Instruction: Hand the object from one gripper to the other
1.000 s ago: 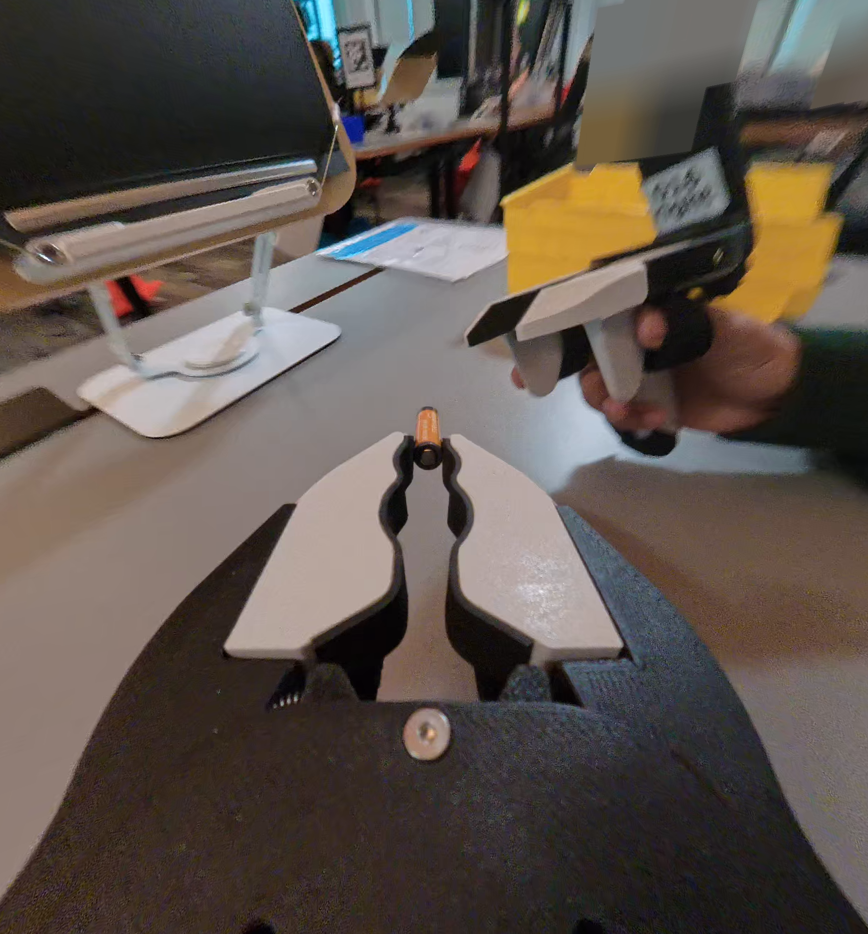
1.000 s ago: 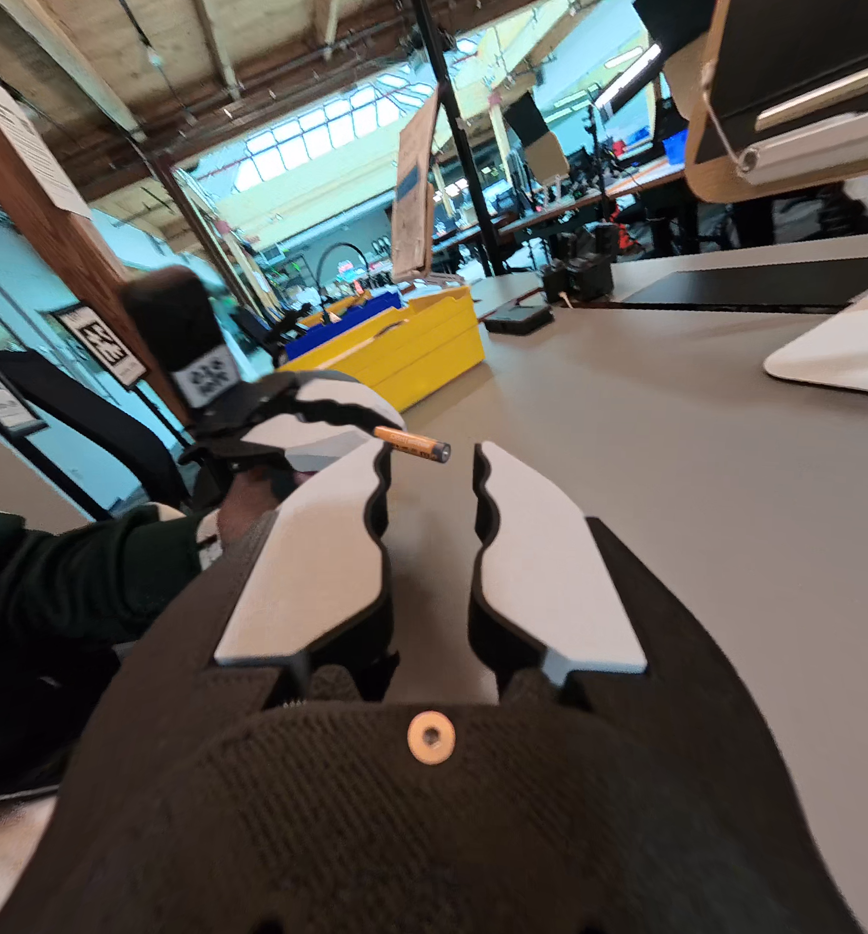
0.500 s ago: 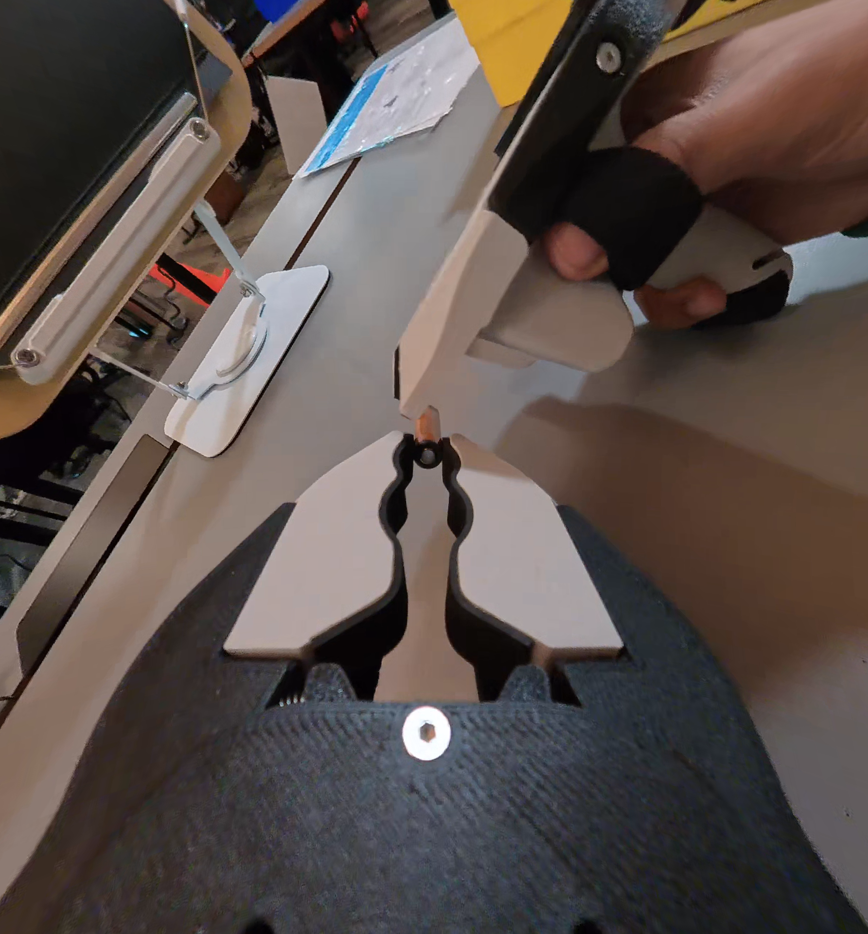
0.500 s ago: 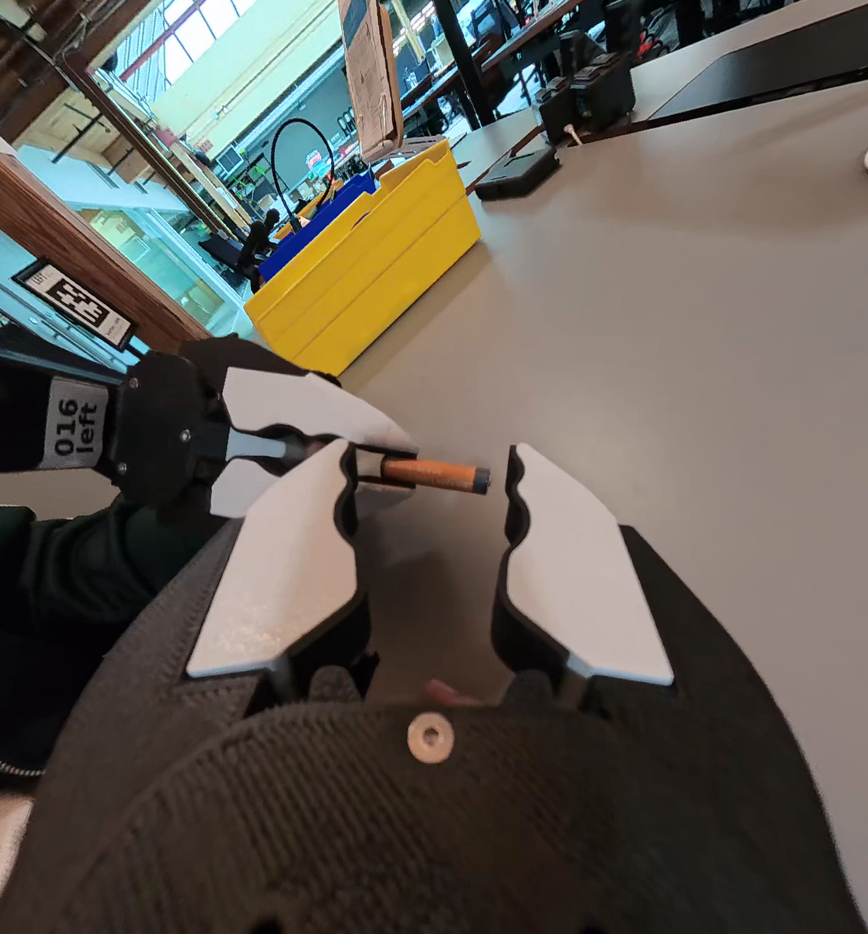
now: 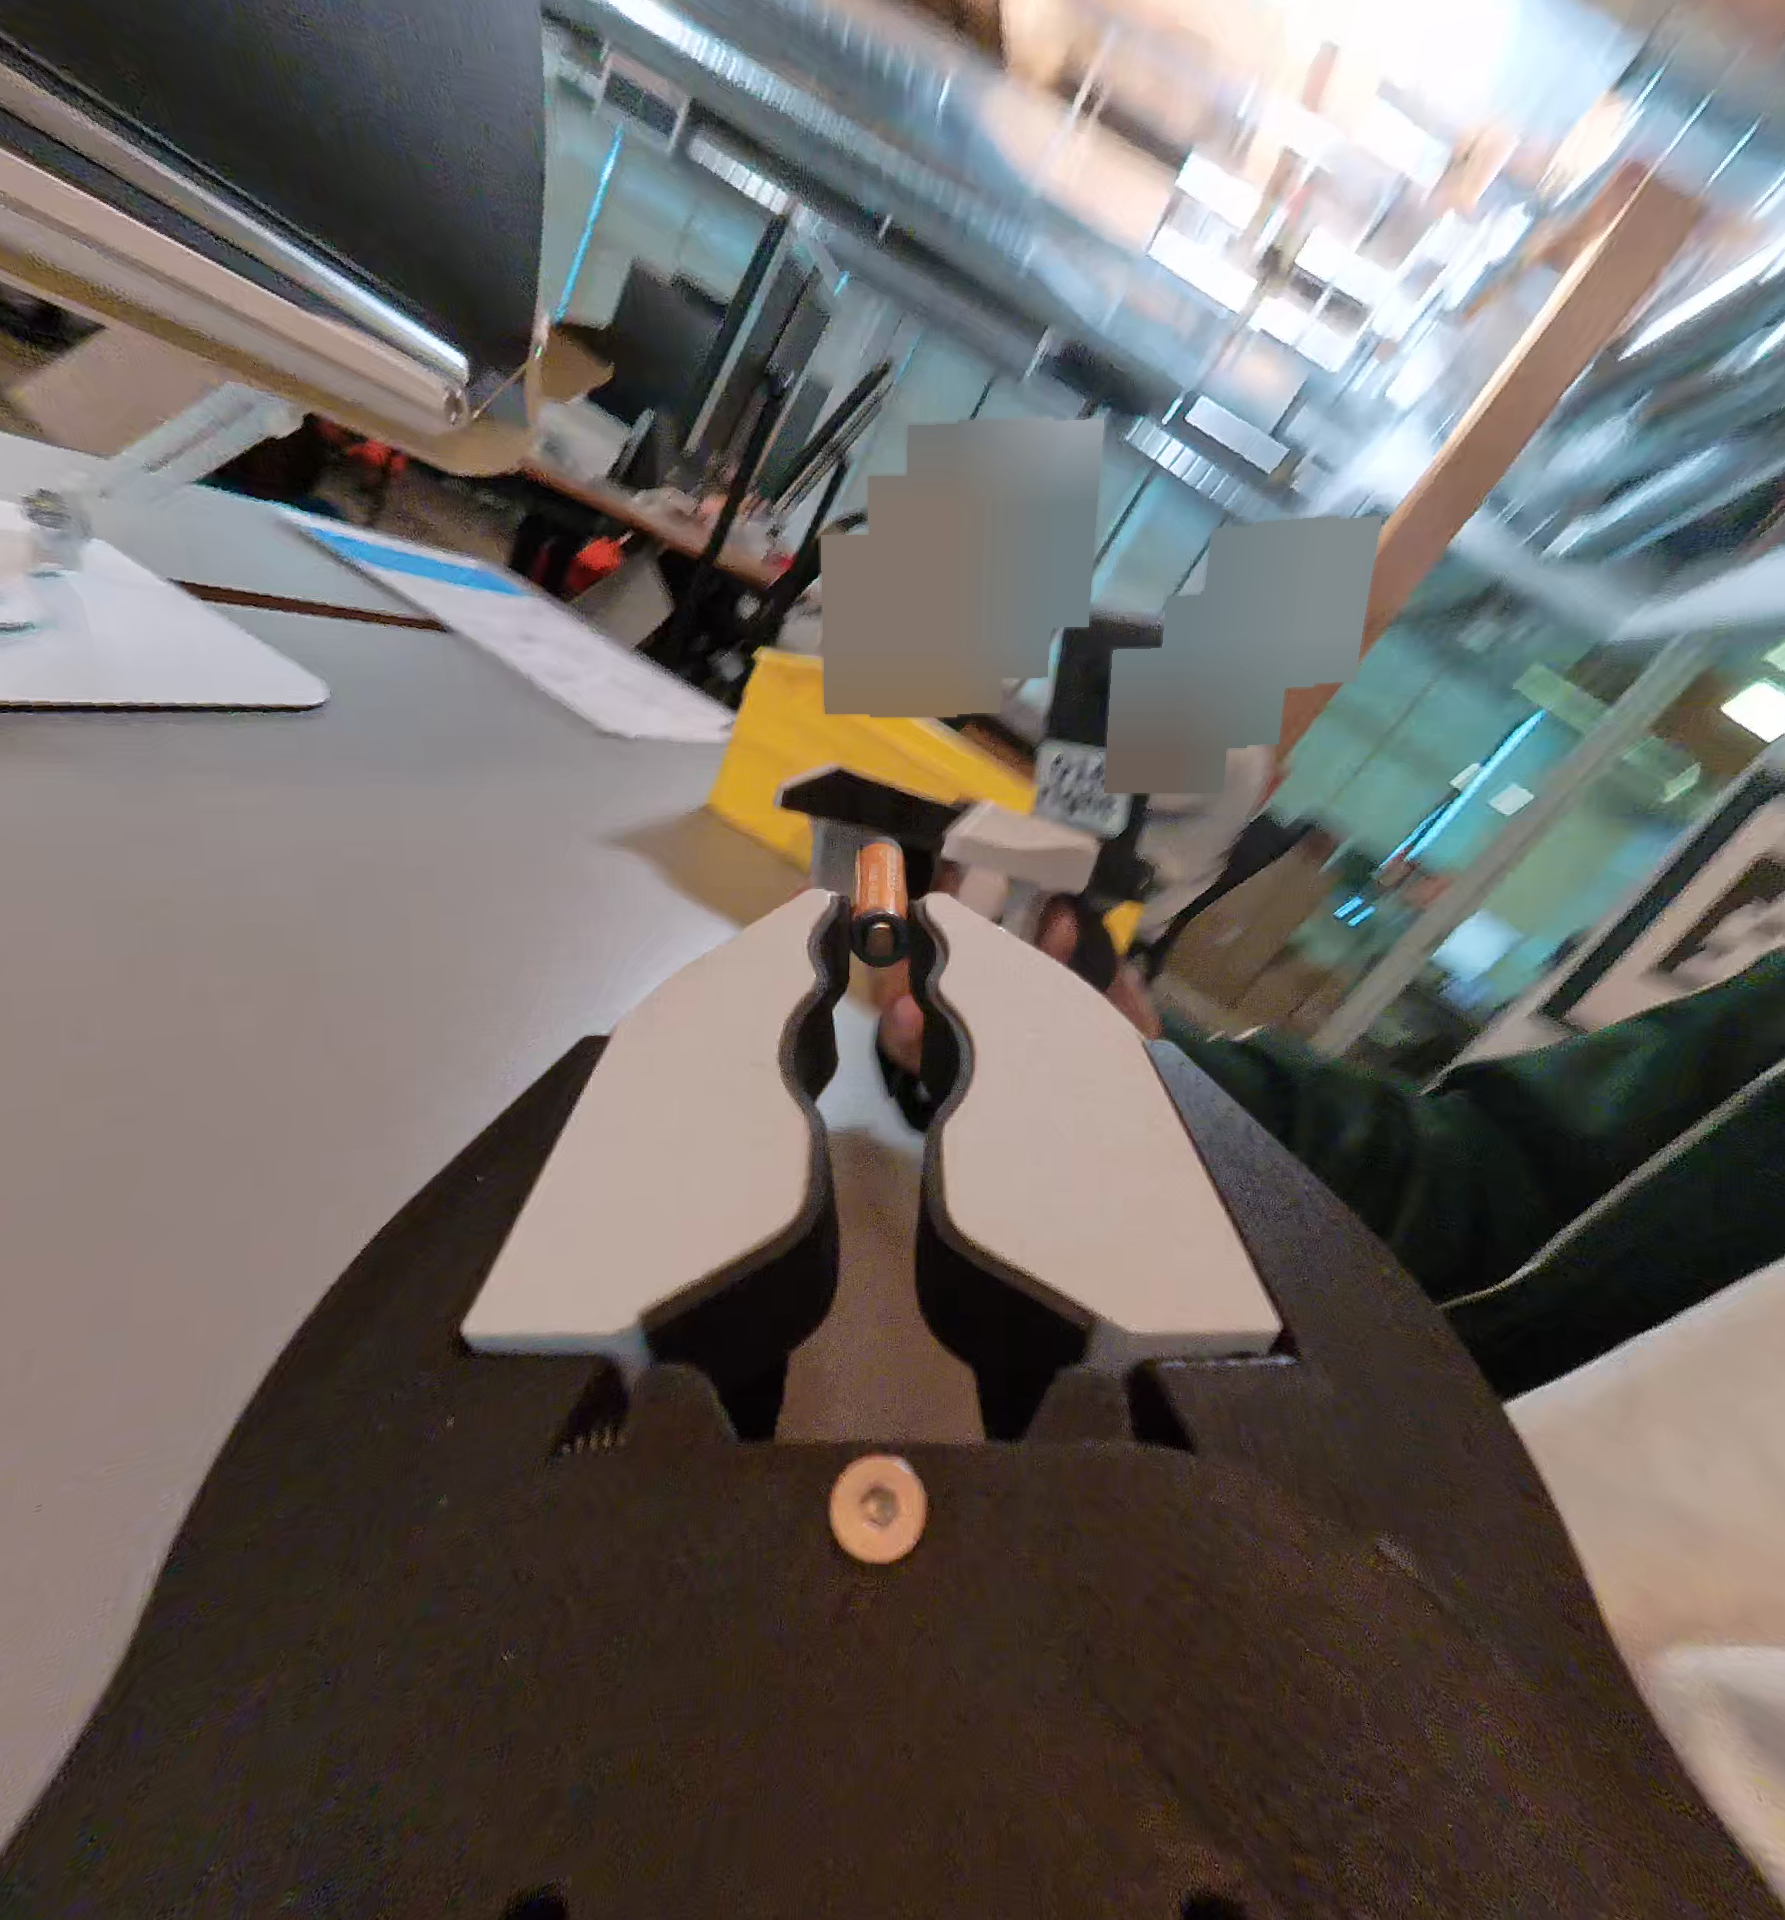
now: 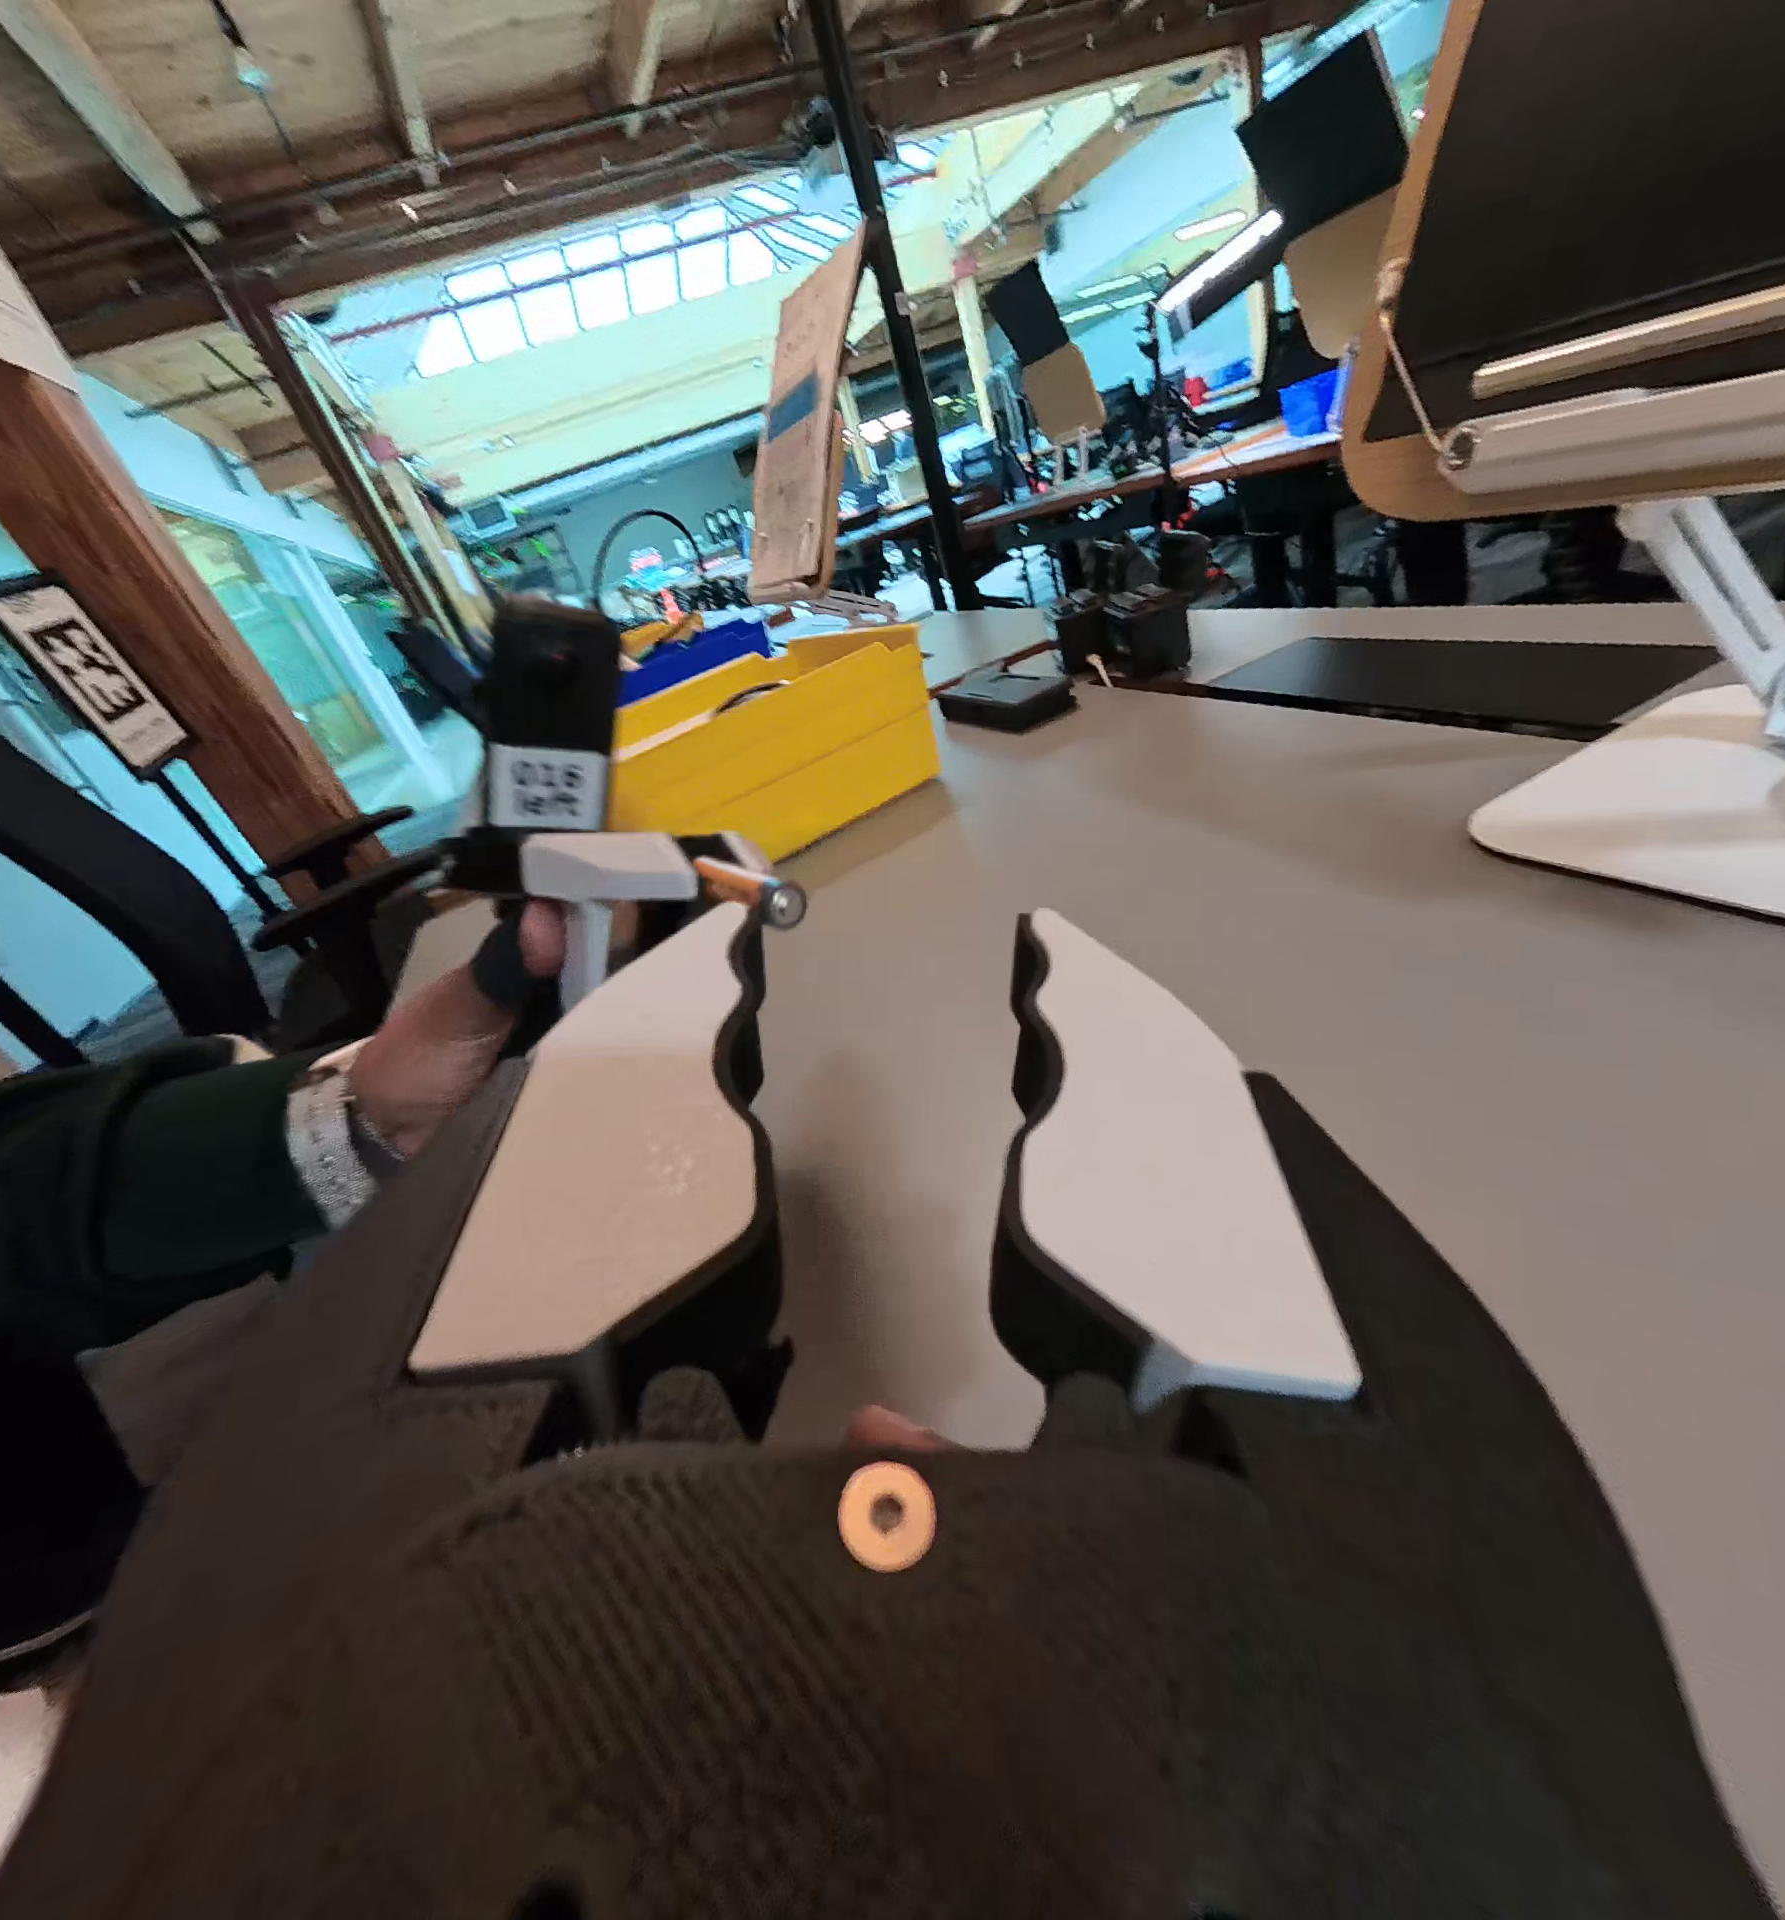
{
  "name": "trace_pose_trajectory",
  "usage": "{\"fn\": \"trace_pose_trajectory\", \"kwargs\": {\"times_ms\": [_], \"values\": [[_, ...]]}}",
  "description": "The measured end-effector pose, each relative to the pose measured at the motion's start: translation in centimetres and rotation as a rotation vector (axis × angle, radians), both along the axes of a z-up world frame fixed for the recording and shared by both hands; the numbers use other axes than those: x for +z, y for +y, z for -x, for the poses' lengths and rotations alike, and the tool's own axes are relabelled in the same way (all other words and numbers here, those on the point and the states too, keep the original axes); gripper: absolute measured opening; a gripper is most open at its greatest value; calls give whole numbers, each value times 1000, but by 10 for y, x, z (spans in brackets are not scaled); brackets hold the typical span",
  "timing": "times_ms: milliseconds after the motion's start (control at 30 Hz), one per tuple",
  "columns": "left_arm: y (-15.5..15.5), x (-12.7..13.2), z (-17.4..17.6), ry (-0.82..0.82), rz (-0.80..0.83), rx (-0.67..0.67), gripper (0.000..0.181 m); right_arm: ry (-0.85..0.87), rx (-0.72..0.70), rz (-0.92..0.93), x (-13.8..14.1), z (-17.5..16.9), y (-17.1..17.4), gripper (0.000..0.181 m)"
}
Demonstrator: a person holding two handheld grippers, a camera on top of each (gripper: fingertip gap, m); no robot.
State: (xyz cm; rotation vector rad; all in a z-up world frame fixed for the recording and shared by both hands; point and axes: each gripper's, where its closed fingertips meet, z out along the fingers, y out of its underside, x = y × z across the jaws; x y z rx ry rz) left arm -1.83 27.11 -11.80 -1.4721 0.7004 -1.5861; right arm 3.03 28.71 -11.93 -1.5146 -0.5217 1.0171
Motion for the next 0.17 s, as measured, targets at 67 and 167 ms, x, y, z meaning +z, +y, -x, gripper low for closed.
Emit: {"fn": "trace_pose_trajectory", "kwargs": {"times_ms": [67, 167], "values": [[1, 11, 8, -139, 76, -43, 11, 42, 52, -8, 5, 4, -6, 42], [1, 26, 18, -337, 152, -105, 11, 145, 92, -6, 14, 8, -11, 35]]}}
